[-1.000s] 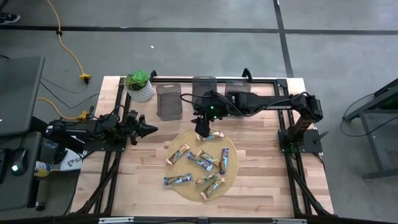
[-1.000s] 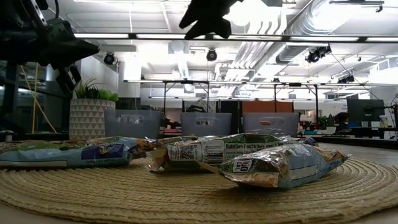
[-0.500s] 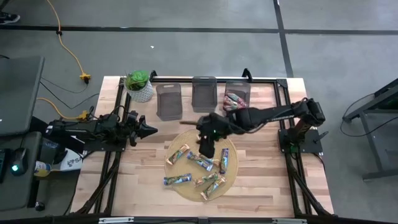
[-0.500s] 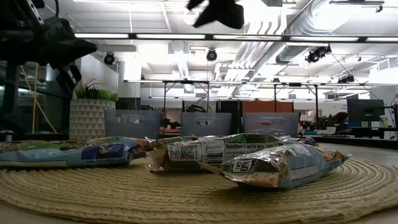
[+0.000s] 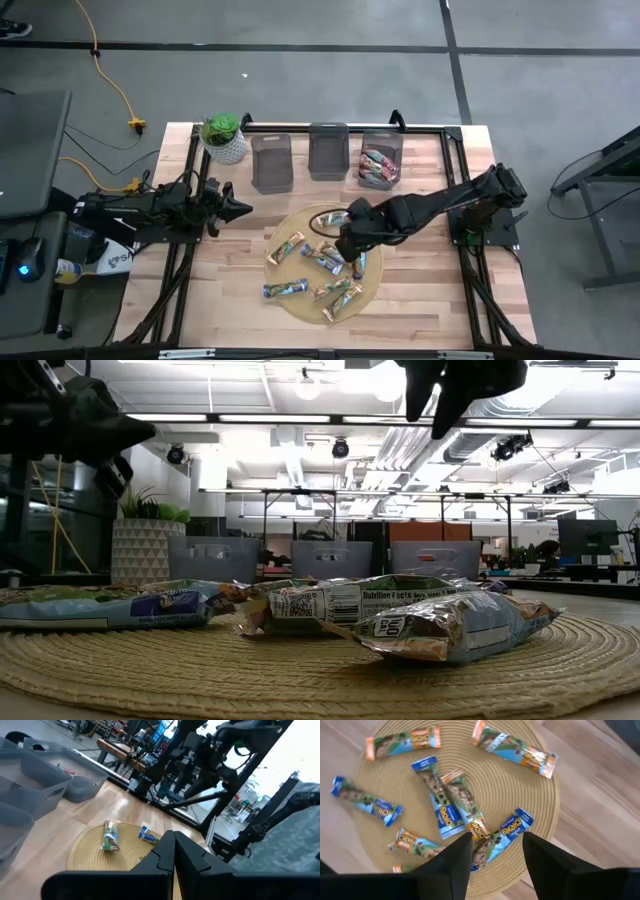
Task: Pick and place Granola Bars by type
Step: Put the blue granola bar into the left black bin
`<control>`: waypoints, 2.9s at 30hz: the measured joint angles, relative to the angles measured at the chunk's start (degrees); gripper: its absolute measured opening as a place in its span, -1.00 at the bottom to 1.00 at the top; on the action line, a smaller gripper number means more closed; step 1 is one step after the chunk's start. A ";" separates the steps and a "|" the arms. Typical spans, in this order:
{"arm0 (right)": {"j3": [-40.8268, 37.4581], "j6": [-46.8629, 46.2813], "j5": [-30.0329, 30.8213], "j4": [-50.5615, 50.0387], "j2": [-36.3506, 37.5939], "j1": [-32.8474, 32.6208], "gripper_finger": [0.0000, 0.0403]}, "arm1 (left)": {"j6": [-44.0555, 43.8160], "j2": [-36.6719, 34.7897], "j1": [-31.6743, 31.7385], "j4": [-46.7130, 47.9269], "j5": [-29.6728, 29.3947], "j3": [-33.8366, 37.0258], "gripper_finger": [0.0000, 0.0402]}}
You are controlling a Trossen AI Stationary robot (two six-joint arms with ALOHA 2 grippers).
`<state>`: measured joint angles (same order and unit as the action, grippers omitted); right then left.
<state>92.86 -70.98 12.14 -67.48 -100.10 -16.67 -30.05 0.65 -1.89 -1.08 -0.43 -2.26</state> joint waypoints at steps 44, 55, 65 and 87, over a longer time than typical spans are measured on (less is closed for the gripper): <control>0.02 -26.79 -6.75 -2.21 -20.59 0.96 0.12 | 4.27 0.01 0.00 0.20 -0.17 -0.35 -1.00; -3.86 -27.69 -7.90 1.32 -21.09 2.33 0.12 | 4.27 0.01 0.00 0.26 -0.17 -0.35 -1.00; -7.72 -27.78 -7.85 9.07 -20.85 2.40 0.11 | 4.23 -0.01 0.00 1.49 -0.17 -0.37 -1.00; -7.82 -26.07 -6.08 9.22 -20.67 2.43 -0.46 | 4.23 -0.01 0.00 1.31 -0.20 -0.37 -1.00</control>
<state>85.03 -97.06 6.07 -58.26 -120.77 -14.24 -25.82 0.64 -1.89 0.23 -0.62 -2.63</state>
